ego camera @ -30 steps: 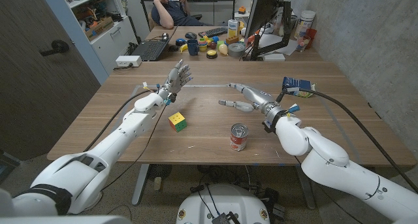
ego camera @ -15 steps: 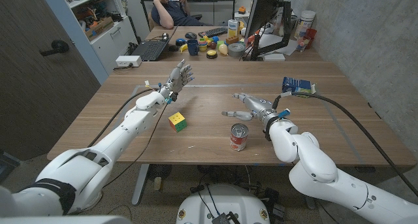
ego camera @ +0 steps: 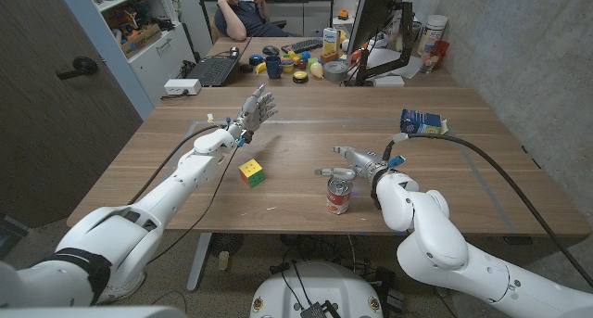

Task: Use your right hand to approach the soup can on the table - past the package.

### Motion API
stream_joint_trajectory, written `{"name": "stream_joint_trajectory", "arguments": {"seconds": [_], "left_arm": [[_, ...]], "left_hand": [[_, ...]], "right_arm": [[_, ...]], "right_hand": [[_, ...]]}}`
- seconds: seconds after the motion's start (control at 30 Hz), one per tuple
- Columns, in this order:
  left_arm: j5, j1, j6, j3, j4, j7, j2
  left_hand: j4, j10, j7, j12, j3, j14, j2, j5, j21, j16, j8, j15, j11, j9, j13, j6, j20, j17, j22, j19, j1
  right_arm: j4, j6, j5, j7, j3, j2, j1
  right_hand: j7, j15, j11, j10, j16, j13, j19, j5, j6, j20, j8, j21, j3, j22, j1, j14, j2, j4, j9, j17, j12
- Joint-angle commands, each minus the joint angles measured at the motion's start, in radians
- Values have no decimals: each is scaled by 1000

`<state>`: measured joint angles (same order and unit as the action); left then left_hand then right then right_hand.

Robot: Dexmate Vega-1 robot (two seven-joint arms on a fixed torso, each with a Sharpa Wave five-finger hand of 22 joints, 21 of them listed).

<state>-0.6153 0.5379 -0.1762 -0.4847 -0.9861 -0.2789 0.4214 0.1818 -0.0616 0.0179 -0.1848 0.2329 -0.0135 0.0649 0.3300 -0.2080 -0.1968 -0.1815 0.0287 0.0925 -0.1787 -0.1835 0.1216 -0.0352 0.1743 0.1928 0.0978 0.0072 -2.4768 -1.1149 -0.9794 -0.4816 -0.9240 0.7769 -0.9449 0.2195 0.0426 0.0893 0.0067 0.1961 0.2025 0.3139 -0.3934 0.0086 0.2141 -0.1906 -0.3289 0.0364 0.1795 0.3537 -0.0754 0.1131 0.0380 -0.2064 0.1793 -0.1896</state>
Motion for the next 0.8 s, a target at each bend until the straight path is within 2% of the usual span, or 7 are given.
{"name": "stream_joint_trajectory", "arguments": {"seconds": [0.03,0.23,0.53,0.8], "left_arm": [[-3,-19,-13,-3,51,-34,-15],[-5,-24,-21,-2,69,-47,-19],[-8,-29,-28,3,89,-60,-20],[-8,-40,-39,3,114,-77,-28]], "left_hand": [[2,-3,2,-3,-2,-5,99,6,-4,-5,-5,9,6,-4,-3,9,-2,5,3,3,-1],[2,-2,1,-3,-2,-6,99,6,-4,-5,-6,10,7,-4,-3,8,-2,5,3,3,-1],[2,-3,1,-3,-3,-6,99,6,-4,-5,-5,9,7,-4,-3,10,-2,5,4,3,-2],[3,-4,0,-3,-4,-6,99,6,-4,-5,-5,9,5,-4,-3,10,-1,5,4,3,-2]], "right_arm": [[-2,-105,-57,-164,-96,-22,87],[7,-153,-102,-238,-149,-25,138],[17,-180,-158,-300,-197,-36,176],[29,-189,-251,-380,-206,-61,172]], "right_hand": [[2,9,6,-14,3,3,28,-9,-3,2,-7,-5,-11,2,20,-3,-1,6,-3,4,-1],[2,13,15,-36,-3,3,47,-14,0,3,-13,-2,-12,0,42,11,-2,15,-5,3,1],[2,14,13,-42,-3,3,59,-19,1,4,-16,1,-12,-1,61,13,-5,23,-6,3,-1],[2,10,20,-54,-4,3,79,-30,0,4,-20,8,-6,-2,103,19,-17,39,-7,3,-3]]}}
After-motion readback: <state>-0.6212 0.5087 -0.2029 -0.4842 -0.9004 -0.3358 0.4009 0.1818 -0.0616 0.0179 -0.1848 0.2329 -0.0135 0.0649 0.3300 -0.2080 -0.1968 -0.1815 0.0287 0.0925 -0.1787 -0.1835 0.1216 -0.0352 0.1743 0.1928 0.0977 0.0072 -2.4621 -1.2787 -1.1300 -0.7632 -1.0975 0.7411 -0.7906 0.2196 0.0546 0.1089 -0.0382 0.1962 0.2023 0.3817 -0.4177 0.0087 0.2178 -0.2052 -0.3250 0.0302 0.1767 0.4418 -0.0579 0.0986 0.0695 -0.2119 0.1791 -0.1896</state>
